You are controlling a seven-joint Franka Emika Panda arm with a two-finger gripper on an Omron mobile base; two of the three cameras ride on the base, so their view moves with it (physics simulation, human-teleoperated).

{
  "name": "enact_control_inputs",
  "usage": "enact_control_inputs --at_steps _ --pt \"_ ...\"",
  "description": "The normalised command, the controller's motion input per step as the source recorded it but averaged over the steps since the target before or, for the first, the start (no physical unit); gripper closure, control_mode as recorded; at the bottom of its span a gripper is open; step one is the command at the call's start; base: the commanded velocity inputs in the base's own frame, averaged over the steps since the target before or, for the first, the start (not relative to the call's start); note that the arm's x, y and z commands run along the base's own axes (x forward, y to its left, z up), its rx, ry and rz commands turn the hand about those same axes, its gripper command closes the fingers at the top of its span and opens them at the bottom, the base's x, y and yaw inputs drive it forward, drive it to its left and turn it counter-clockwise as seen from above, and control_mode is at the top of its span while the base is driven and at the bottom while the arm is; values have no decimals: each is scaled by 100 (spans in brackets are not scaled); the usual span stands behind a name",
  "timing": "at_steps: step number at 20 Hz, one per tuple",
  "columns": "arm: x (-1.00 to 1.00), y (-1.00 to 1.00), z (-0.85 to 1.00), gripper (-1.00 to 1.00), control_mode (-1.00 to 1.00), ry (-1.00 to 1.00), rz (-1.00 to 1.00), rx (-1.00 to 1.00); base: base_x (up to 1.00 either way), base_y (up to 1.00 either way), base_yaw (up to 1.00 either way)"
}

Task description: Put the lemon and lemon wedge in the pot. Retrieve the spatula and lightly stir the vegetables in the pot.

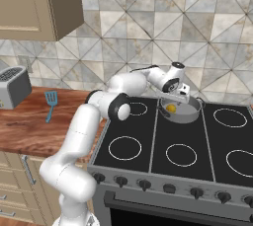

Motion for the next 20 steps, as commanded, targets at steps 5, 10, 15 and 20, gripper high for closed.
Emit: enact_control_inputs --at_steps 5,10,15,20 --pt "-28 8 56 -100 -100 0 -4 0 0 0 0" --pt "-94 50 3 -100 -100 0 -9 -1 0 0 0" --pt "-85 90 -23 -100 -100 -2 -8 -1 0 0 0" --pt "-54 85 5 -100 -100 3 1 -1 0 0 0"
